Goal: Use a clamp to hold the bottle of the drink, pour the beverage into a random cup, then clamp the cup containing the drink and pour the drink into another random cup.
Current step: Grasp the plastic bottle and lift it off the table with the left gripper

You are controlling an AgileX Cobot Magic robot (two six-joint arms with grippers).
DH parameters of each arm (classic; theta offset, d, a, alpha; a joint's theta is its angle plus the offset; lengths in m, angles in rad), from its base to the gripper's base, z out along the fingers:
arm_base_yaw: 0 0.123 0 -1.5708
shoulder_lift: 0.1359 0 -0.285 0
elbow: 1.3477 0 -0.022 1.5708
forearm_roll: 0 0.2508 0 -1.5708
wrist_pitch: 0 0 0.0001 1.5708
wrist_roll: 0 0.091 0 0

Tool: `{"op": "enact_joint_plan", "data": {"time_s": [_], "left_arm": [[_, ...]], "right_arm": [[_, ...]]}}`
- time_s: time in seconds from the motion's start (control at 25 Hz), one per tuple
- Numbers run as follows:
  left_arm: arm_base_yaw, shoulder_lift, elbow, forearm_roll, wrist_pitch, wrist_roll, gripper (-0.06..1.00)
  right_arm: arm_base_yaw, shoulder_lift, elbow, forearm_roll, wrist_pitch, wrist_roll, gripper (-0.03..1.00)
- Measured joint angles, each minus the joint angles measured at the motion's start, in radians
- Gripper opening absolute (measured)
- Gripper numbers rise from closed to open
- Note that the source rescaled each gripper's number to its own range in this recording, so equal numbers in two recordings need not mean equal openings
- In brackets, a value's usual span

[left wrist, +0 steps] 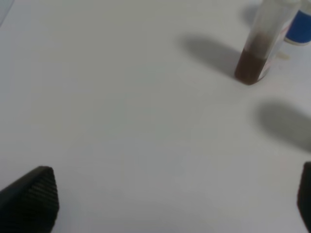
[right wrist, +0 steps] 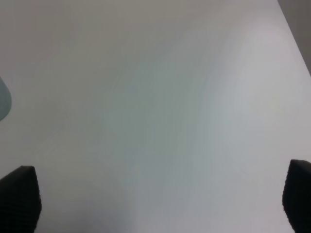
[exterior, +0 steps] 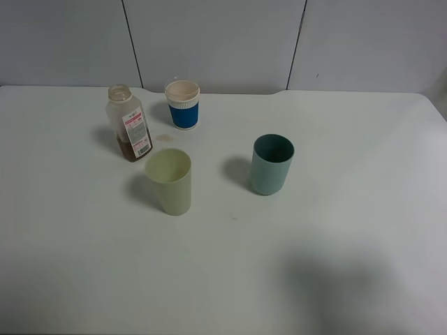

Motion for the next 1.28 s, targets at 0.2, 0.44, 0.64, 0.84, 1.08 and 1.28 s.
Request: {"op": "enact_joint_plan", "data": {"time_s": [0.2, 0.44, 0.64, 0.84, 1.08, 1.28], "left_arm": [[0.0, 0.0, 0.0, 0.0, 0.0, 0.0, 1.0], [0.0, 0.0, -0.001, 0.0, -0.002, 0.001, 1.0], [0.0, 0.0, -0.017, 0.0, -0.064, 0.001, 1.0], [0.0, 0.024, -0.019, 0.0, -0.192, 0.002, 1.0], [0.0, 0.17, -0.023, 0.0, -0.32, 0.023, 1.0], [0.0, 0.354, -0.038, -0.039, -0.379, 0.108, 1.0]], "right_arm": [[0.0, 0.0, 0.0, 0.0, 0.0, 0.0, 1.0], [0.0, 0.0, 0.0, 0.0, 0.0, 0.0, 1.0], [0.0, 0.0, 0.0, 0.0, 0.0, 0.0, 1.0], [0.0, 0.0, 0.0, 0.0, 0.0, 0.0, 1.0], [0.0, 0.0, 0.0, 0.0, 0.0, 0.0, 1.0], [0.0, 0.0, 0.0, 0.0, 0.0, 0.0, 1.0]]}}
